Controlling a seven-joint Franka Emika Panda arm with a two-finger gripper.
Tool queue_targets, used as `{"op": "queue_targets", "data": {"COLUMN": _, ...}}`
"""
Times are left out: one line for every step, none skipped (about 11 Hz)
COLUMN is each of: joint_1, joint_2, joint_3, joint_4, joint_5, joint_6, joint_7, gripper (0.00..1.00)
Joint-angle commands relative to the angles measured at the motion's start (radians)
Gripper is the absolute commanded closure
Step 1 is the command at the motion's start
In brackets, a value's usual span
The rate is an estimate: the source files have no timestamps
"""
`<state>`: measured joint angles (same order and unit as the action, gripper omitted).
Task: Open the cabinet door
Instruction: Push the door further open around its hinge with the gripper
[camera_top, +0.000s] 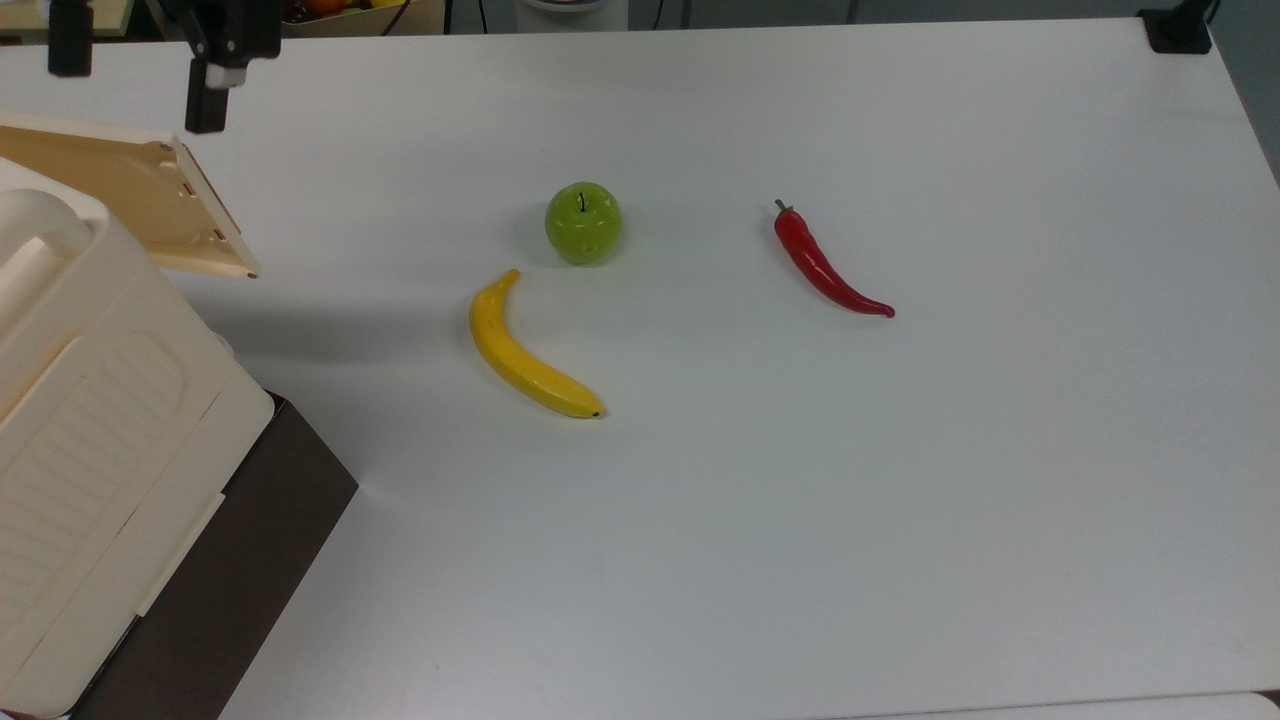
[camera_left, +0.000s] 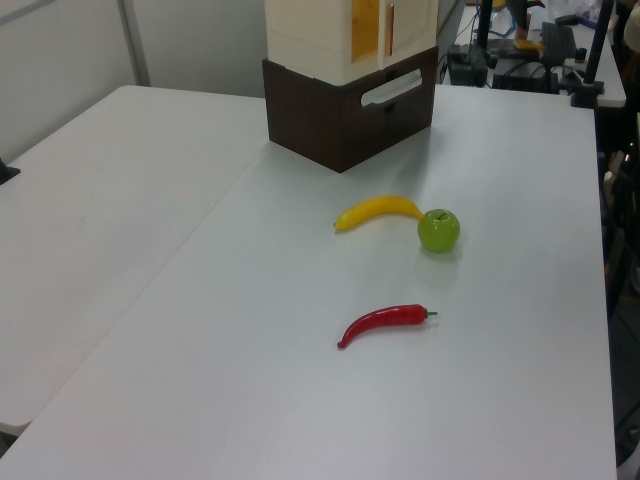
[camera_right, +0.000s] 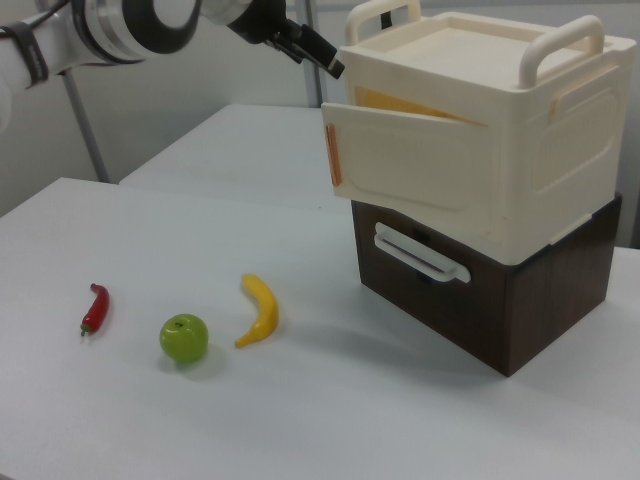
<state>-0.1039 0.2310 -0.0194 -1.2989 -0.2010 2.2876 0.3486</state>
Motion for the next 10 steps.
{"op": "queue_targets", "data": {"joint_1": 0.006, "joint_2": 0.053, "joint_3": -0.007, "joint_4": -0.010, "joint_5": 0.002, "joint_6": 0.133, "joint_7": 0.013, "gripper": 0.00}}
{"op": "queue_targets", "data": {"joint_1": 0.006, "joint_2": 0.054, "joint_3": -0.007, "joint_4": -0.020, "joint_5": -0.001, "joint_6": 0.127, "joint_7": 0.010, "gripper": 0.00}}
{"op": "queue_targets", "data": {"joint_1": 0.007, "joint_2": 0.050, "joint_3": -0.007, "joint_4": -0.037, "joint_5": -0.003, "joint_6": 0.118, "joint_7": 0.010, "gripper": 0.00}}
{"op": "queue_targets", "data": {"joint_1": 0.007, "joint_2": 0.038, "joint_3": -0.008, "joint_4": -0.058, "joint_5": -0.003, "joint_6": 0.072, "joint_7": 0.010, "gripper": 0.00}}
{"op": "queue_targets", "data": {"joint_1": 0.007, "joint_2": 0.031, "joint_3": -0.008, "joint_4": -0.054, "joint_5": -0.005, "joint_6": 0.002, "joint_7": 0.009, "gripper": 0.00}}
{"op": "queue_targets", "data": {"joint_1": 0.007, "joint_2": 0.019, "joint_3": -0.008, "joint_4": -0.054, "joint_5": -0.006, "joint_6": -0.049, "joint_7": 0.007, "gripper": 0.00}}
{"op": "queue_targets", "data": {"joint_1": 0.007, "joint_2": 0.005, "joint_3": -0.014, "joint_4": -0.054, "joint_5": -0.005, "joint_6": -0.088, "joint_7": 0.006, "gripper": 0.00}}
{"op": "queue_targets", "data": {"joint_1": 0.006, "joint_2": -0.007, "joint_3": -0.019, "joint_4": -0.053, "joint_5": -0.003, "joint_6": -0.138, "joint_7": -0.009, "gripper": 0.00}}
{"op": "queue_targets", "data": {"joint_1": 0.006, "joint_2": -0.019, "joint_3": -0.019, "joint_4": -0.048, "joint_5": 0.006, "joint_6": -0.196, "joint_7": -0.046, "gripper": 0.00}}
{"op": "queue_targets", "data": {"joint_1": 0.006, "joint_2": -0.024, "joint_3": -0.019, "joint_4": -0.046, "joint_5": 0.011, "joint_6": -0.245, "joint_7": -0.077, "gripper": 0.00}}
